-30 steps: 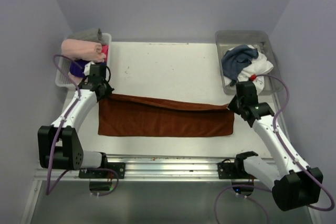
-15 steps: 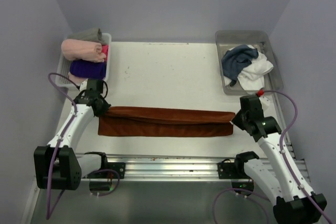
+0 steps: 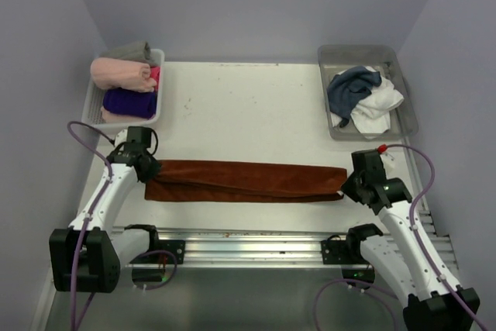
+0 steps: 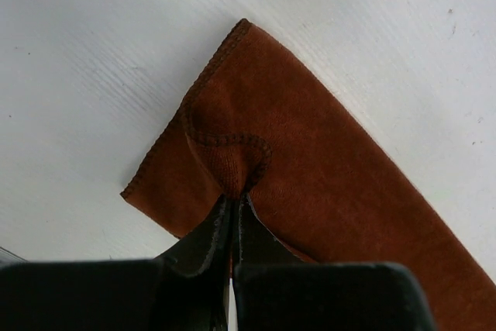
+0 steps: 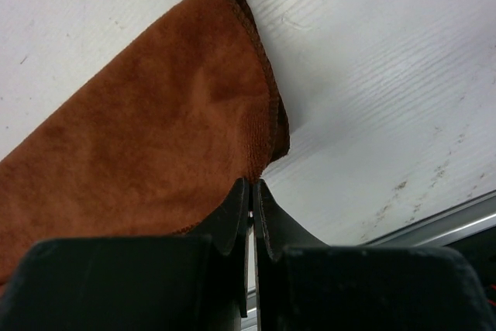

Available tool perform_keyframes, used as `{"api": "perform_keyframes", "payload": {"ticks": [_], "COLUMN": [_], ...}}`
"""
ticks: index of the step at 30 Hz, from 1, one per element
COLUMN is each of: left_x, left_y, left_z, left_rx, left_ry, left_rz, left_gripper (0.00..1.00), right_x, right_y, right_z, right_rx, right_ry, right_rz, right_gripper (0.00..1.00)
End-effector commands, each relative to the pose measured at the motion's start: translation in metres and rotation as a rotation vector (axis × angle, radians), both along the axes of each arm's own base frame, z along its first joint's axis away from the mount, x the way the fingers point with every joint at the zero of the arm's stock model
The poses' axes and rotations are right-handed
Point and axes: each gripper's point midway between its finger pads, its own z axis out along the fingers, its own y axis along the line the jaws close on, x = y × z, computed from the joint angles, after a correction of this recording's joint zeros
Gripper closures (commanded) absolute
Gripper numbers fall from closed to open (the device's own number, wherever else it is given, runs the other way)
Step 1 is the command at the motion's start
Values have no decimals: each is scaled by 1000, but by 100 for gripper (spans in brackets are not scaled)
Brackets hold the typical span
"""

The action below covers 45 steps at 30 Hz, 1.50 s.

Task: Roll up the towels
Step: Fold the towel

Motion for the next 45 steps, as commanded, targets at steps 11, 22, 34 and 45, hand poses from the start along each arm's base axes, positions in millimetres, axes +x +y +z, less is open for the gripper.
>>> {"api": "perform_keyframes", "payload": {"ticks": [11, 22, 34, 45], "left_x": [37, 113, 129, 47], "left_y": [-7, -10, -6, 3], "left_z": [33, 83, 67, 33], "left_rx": [-37, -21, -7, 32], "left_ry": [-127, -265, -229, -39], "left_rz": [-44, -104, -114, -116], "left_gripper": [100, 100, 100, 100], "right_x": [65, 187, 186, 95], "right_y": [-11, -11, -23, -25], "right_z": [42, 86, 50, 8], "right_rx": [-117, -195, -138, -84], "right_ry": [-143, -306, -229, -13], "right_rz": [3, 27, 2, 9], "right_gripper": [100, 100, 100, 100]}}
